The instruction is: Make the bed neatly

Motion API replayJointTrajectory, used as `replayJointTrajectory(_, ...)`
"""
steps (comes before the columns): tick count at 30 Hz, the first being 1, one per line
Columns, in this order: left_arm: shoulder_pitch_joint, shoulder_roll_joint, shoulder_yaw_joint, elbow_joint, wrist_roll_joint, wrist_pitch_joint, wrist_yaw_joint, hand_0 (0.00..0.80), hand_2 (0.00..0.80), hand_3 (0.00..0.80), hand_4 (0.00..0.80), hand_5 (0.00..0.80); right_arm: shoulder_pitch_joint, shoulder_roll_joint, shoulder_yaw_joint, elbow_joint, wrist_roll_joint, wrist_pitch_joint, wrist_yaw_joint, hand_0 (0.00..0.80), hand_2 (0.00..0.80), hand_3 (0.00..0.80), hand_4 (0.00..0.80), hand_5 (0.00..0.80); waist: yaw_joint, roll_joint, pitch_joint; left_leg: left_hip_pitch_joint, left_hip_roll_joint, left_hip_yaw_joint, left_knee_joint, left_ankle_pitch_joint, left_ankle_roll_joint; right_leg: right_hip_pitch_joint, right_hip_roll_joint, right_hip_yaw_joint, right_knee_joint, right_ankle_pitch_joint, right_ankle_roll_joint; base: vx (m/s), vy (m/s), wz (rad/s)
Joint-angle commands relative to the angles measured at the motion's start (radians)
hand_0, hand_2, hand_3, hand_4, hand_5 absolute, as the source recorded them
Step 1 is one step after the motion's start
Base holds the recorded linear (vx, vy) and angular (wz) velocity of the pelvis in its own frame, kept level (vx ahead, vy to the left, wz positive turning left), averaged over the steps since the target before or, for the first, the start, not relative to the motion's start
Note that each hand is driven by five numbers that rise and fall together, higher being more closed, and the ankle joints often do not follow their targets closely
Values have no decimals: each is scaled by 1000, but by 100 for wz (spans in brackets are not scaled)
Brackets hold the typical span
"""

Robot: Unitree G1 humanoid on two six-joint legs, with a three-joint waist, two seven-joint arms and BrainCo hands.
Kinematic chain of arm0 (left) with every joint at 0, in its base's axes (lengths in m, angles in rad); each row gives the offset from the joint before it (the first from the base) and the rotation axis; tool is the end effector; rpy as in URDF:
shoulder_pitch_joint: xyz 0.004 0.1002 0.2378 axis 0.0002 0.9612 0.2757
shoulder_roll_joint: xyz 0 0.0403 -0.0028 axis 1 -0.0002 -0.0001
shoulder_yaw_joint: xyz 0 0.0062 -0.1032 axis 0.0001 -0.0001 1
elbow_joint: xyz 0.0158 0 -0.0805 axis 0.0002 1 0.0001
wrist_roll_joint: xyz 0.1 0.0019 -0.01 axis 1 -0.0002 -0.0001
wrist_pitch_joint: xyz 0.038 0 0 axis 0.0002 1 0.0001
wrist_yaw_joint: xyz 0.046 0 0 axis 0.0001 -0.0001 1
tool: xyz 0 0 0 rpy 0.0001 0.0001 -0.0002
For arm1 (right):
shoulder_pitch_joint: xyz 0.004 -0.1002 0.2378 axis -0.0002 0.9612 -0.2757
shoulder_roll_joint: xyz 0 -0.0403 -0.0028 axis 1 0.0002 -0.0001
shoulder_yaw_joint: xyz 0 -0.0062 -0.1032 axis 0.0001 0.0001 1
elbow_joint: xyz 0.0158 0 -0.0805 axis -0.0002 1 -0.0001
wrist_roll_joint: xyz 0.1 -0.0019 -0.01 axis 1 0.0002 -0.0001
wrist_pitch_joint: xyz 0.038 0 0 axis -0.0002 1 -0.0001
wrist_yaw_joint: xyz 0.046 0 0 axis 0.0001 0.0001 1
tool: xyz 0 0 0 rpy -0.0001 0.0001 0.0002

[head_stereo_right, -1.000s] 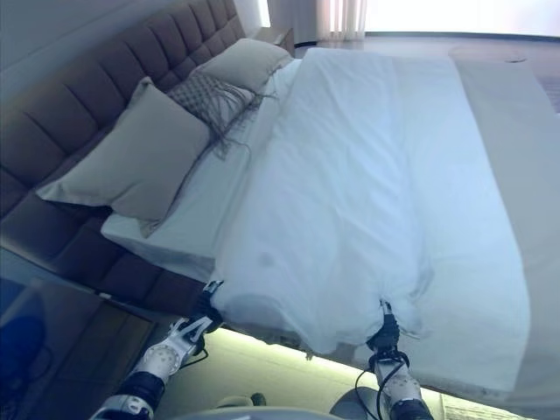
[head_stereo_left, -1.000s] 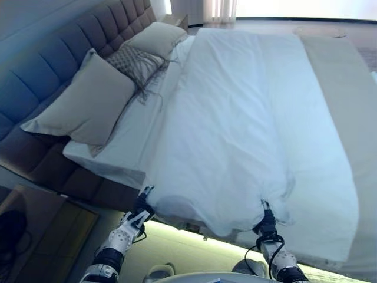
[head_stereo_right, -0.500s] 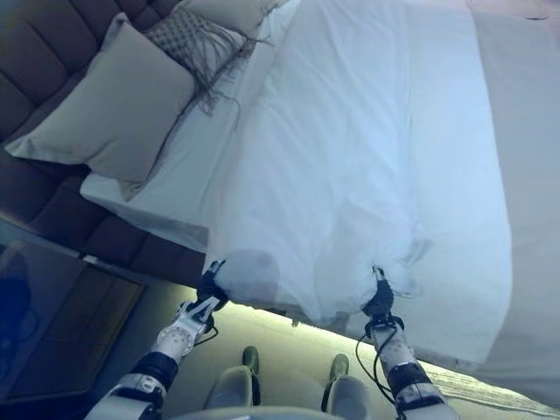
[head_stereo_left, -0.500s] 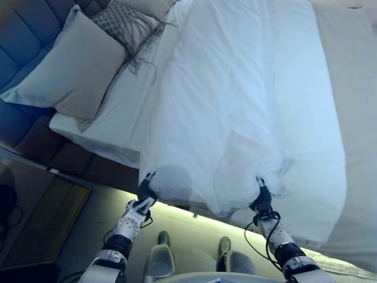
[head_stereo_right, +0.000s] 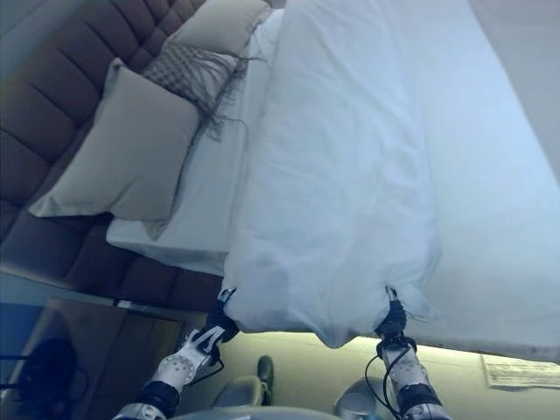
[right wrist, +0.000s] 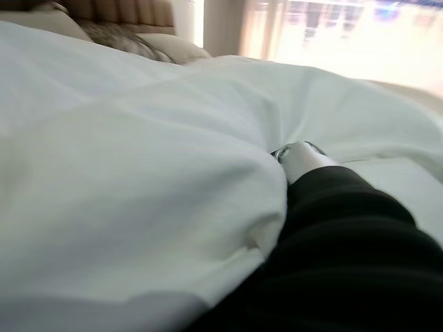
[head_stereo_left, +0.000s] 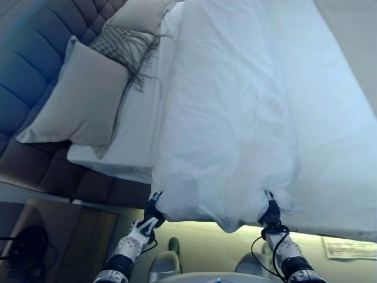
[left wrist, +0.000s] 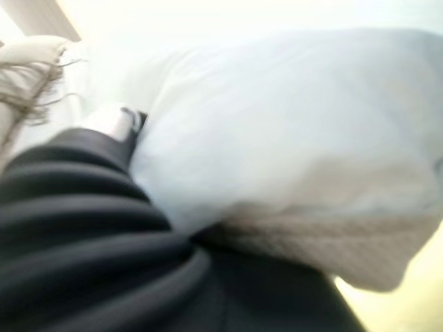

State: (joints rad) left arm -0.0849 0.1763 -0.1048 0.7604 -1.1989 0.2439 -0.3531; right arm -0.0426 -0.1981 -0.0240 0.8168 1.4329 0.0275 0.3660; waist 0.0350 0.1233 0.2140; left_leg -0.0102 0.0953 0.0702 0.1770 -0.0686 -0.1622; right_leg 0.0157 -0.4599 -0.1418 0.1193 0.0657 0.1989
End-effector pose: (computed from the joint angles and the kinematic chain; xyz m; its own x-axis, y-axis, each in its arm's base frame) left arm 0.1683 0.1766 -0.0704 0.8169 -0.3540 -0.4553 -0.2720 0.4598 -0.8454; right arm 0.1526 -0.2126 -0.0757 0.9140 -0.0238 -0.4050 0.3943 0.2873 0.8729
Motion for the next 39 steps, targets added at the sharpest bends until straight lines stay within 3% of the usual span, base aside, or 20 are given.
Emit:
replayJointTrajectory(1,-16,2,5,-74,27,3,-41,800,800,800,800,800,16,-18,-34,-70,60,6,56,800,800,800,800,800,38,-8,-96,-152,39,-76,-5,145,19,0,-80,-14,161,12,59,116,220,2)
replayJointTrajectory(2,-14,13,4,-86,55,-8,-43,800,800,800,800,800,10,4,-36,-63,66,13,72,800,800,800,800,800,52,-21,-98,-137,26,-72,-21,140,37,-18,-70,-22,190,32,54,101,166,-1)
replayJointTrajectory(4,-7,34,11,-100,91,-19,-65,800,800,800,800,800,20,28,-6,-74,54,-6,90,800,800,800,800,800,60,-41,-95,-122,12,-67,-46,148,58,-35,-4,-14,211,12,38,69,58,-3)
replayJointTrajectory(8,-39,44,23,-62,104,-84,-63,800,800,800,800,800,13,37,29,-26,15,-14,135,800,800,800,800,800,58,-73,-87,-162,13,-37,-56,183,46,-40,220,-58,67,-68,-11,55,-55,-4)
replayJointTrajectory(9,-37,49,25,-63,108,-90,-64,800,800,800,800,800,16,34,28,-21,-23,-26,135,800,800,800,800,800,58,-78,-77,-184,11,-47,-40,187,46,-48,259,-46,67,-75,-25,63,-114,6)
replayJointTrajectory(12,-40,54,25,-80,101,-100,-48,800,800,800,800,800,7,14,76,-46,-18,-64,115,800,800,800,800,800,60,-77,-47,-247,18,-69,-23,213,36,-59,310,-29,49,-81,-62,-65,-69,72)
replayJointTrajectory(15,-71,46,9,-75,24,-121,-82,800,800,800,800,800,-23,-16,108,-62,44,-70,100,800,800,800,800,800,50,-58,-3,-334,53,-9,-47,283,9,-69,347,-53,0,-66,-83,-205,-2,40)
replayJointTrajectory(16,-85,46,0,-72,-5,-114,-75,800,800,800,800,800,-25,-21,108,-65,52,-75,96,800,800,800,800,800,43,-56,5,-342,69,17,-64,295,3,-64,347,-67,-13,-61,-83,-111,25,77)
replayJointTrajectory(18,-95,33,-5,-59,-24,-98,-64,800,800,800,800,800,-17,-30,102,-70,64,-69,87,800,800,800,800,800,27,-63,9,-351,91,11,-24,311,-10,-57,336,-66,-31,-52,-83,-16,60,75)
replayJointTrajectory(21,-58,13,-5,-49,-21,-97,-62,800,800,800,800,800,-1,-34,97,-74,57,-42,74,800,800,800,800,800,9,-78,-8,-295,157,-61,22,306,-29,-60,302,-35,-28,-40,-74,114,189,16)
replayJointTrajectory(24,14,8,22,-54,-5,-85,-74,800,800,800,800,800,24,-23,85,-80,-13,-17,66,800,800,800,800,800,0,-69,-47,-196,222,-129,16,308,-47,-55,270,11,-18,-39,-53,256,304,-37)
replayJointTrajectory(26,54,12,46,-67,14,-68,-75,800,800,800,800,800,29,-15,76,-84,-63,-3,50,800,800,800,800,800,-8,-51,-67,-115,244,-136,-30,275,-49,-55,236,47,-4,-43,-25,242,411,-27)
replayJointTrajectory(28,59,16,43,-85,45,-49,-71,800,800,800,800,800,21,-13,63,-76,-78,-18,36,800,800,800,800,800,-15,-37,-70,-66,219,-122,-61,194,-47,-58,162,77,22,-45,23,154,518,-44)
replayJointTrajectory(30,46,17,19,-92,59,-20,-71,800,800,800,800,800,17,-25,32,-72,-105,-40,7,800,800,800,800,800,-31,-31,-60,-63,174,-63,-17,112,-30,-58,74,77,53,-41,62,137,580,5)
replayJointTrajectory(33,49,27,-3,-82,84,-16,-63,800,800,800,800,800,48,-43,-10,-91,-99,-18,-25,800,800,800,800,800,-50,-36,-53,-83,81,-63,71,41,-2,-75,-4,104,53,30,63,132,449,40)
replayJointTrajectory(34,46,32,-11,-78,82,-20,-75,800,800,800,800,800,56,-42,-25,-81,-96,-11,-17,800,800,800,800,800,-52,-40,-50,-94,66,-63,91,24,7,-87,-21,104,50,51,63,60,324,1)
replayJointTrajectory(35,45,41,-18,-81,79,-28,-85,800,800,800,800,800,59,-42,-36,-66,-85,2,-6,800,800,800,800,800,-52,-43,-42,-100,57,-60,102,11,22,-121,-31,97,75,61,63,-48,334,3)
replayJointTrajectory(36,39,58,-20,-94,91,-46,-87,800,800,800,800,800,52,-43,-36,-52,-54,17,25,800,800,800,800,800,-56,-46,-18,-116,55,-59,112,5,37,-194,-11,100,138,48,63,-176,292,0)
replayJointTrajectory(38,-8,90,-51,-92,111,-106,-73,800,800,800,800,800,30,-48,-16,-28,7,24,79,800,800,800,800,800,-43,-69,25,-206,63,-55,153,8,33,-264,15,80,165,22,63,-388,51,-13)
replayJointTrajectory(39,-63,97,-89,-79,95,-154,-49,800,800,800,800,800,2,-46,-1,-8,11,4,108,800,800,800,800,800,-40,-80,56,-269,57,-74,171,18,25,-294,22,84,145,42,63,-549,-92,-8)
